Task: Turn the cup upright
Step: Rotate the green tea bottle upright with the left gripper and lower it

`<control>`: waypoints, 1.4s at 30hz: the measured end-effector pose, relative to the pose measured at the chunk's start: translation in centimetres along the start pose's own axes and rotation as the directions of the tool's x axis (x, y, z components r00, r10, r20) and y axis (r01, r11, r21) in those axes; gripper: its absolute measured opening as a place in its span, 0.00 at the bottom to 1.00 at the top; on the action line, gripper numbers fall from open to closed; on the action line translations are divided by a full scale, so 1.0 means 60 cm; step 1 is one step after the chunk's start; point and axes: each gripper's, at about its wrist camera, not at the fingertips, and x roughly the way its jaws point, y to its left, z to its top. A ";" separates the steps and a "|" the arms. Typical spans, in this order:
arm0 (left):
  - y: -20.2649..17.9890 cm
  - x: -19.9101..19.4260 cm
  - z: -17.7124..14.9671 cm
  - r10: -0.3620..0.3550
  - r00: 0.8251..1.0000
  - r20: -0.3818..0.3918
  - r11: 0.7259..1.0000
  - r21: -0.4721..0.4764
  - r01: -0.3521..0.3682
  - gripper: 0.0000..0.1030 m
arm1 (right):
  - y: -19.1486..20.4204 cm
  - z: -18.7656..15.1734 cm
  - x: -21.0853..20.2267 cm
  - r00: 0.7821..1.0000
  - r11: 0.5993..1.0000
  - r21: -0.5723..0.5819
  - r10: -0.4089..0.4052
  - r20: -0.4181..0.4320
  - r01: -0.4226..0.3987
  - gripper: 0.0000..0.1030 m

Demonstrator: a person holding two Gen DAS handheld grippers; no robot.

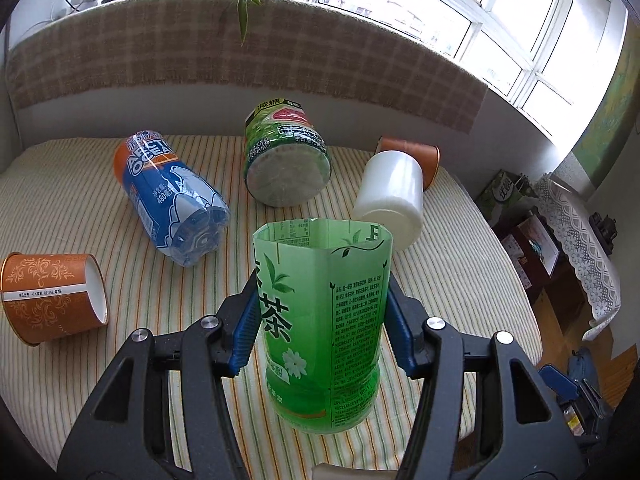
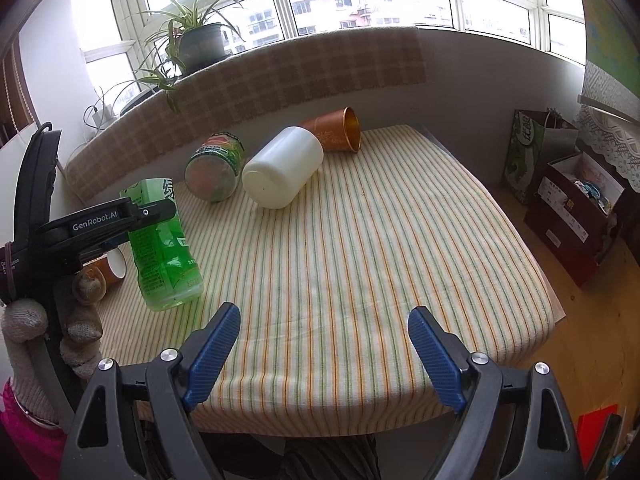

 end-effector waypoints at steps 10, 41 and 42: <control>-0.017 0.017 0.004 0.025 0.998 0.058 0.997 0.077 -0.030 0.55 | -0.002 0.000 0.000 1.000 1.000 0.000 -0.004 0.000 0.004 0.85; -0.016 -0.027 -0.073 -0.089 0.995 -0.038 0.992 0.082 0.091 0.76 | 0.016 -0.005 0.007 1.000 1.000 -0.015 0.005 -0.013 -0.005 0.85; -0.017 -0.029 -0.075 -0.091 0.995 -0.038 0.992 0.087 0.094 0.78 | 0.018 -0.005 0.006 1.000 1.000 -0.015 0.005 -0.013 -0.005 0.85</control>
